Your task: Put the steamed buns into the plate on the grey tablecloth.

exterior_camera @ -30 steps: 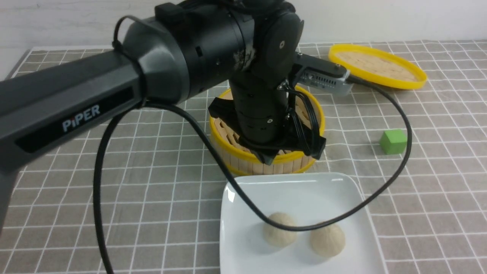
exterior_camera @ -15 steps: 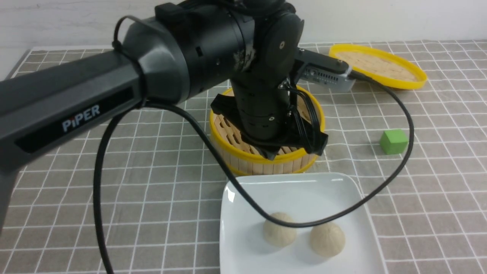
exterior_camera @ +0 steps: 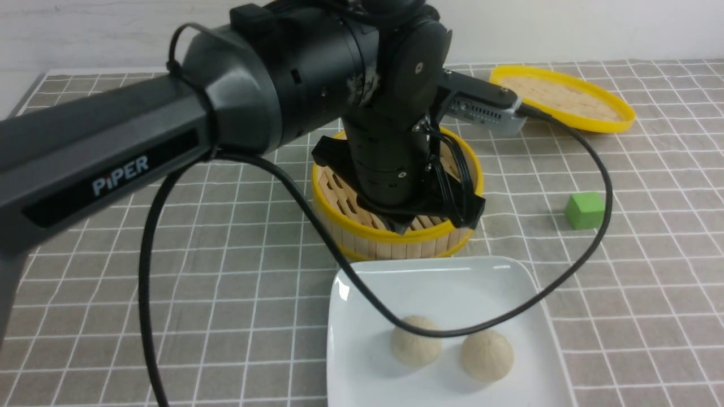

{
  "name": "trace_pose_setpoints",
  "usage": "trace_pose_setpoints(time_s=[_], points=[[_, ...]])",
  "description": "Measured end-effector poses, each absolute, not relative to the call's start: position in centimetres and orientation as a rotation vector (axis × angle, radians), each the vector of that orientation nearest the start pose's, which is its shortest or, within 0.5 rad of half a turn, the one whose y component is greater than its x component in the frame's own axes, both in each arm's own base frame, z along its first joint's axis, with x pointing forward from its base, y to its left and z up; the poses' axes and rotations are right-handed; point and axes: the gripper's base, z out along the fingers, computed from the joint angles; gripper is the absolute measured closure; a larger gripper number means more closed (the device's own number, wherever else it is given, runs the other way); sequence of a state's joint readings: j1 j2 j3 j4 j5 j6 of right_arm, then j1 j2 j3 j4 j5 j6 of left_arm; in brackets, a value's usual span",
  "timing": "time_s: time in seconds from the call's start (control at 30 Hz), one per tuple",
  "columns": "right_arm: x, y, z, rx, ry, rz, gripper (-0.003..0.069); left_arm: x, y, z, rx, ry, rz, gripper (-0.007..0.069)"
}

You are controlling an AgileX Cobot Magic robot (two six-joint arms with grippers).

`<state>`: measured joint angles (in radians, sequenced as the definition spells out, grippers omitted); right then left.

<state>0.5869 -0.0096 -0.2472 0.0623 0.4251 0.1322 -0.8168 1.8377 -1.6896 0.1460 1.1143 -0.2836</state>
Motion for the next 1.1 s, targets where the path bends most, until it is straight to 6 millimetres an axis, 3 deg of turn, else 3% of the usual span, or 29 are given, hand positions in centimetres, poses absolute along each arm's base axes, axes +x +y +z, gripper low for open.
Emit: trace_pose_setpoints(time_s=[0.13, 0.3, 0.5, 0.53, 0.57, 0.7, 0.73, 0.9, 1.0, 1.07, 1.1], points=[[3.2, 2.3, 24.7, -0.358, 1.673, 0.575, 0.0647, 28.1, -28.2, 30.9, 0.77, 2.621, -0.113, 0.0612], [4.1, 2.0, 21.7, -0.281, 1.766, 0.419, 0.0641, 27.8, -27.7, 31.8, 0.766, 2.602, -0.106, 0.0608], [4.9, 1.2, 17.7, -0.144, 1.891, 0.237, 0.0636, 26.7, -25.9, 35.1, 0.744, 2.53, -0.091, 0.0606], [5.0, 0.9, 17.2, -0.107, 1.904, 0.184, 0.0633, 25.8, -24.9, 36.8, 0.729, 2.508, -0.091, 0.0606], [5.0, 0.8, 17.1, -0.099, 1.904, 0.175, 0.0633, 25.7, -24.7, 37.0, 0.727, 2.508, -0.09, 0.0606], [5.1, 0.4, 17.2, -0.036, 1.889, 0.114, 0.063, 23.0, -21.2, 41.9, 0.672, 2.405, -0.095, 0.0606], [5.1, 0.4, 17.2, -0.033, 1.889, 0.112, 0.0629, 22.7, -20.8, 42.3, 0.665, 2.392, -0.1, 0.0606], [5.2, 0.1, 17.2, 0.029, 1.889, 0.067, 0.0621, 18.9, -15.6, 47.4, 0.577, 2.21, -0.095, 0.0606], [5.2, 0.0, 17.2, 0.051, 1.888, 0.051, 0.0615, 15.7, -12.0, 48.1, 0.534, 2.163, -0.116, 0.0606], [5.2, -0.1, 17.2, 0.054, 1.888, 0.049, 0.0613, 14.0, -10.2, 46.9, 0.503, 2.183, -0.125, 0.0606], [5.2, -0.1, 17.2, 0.054, 1.888, 0.049, 0.0612, 14.1, -10.2, 46.5, 0.504, 2.194, -0.119, 0.0606]])
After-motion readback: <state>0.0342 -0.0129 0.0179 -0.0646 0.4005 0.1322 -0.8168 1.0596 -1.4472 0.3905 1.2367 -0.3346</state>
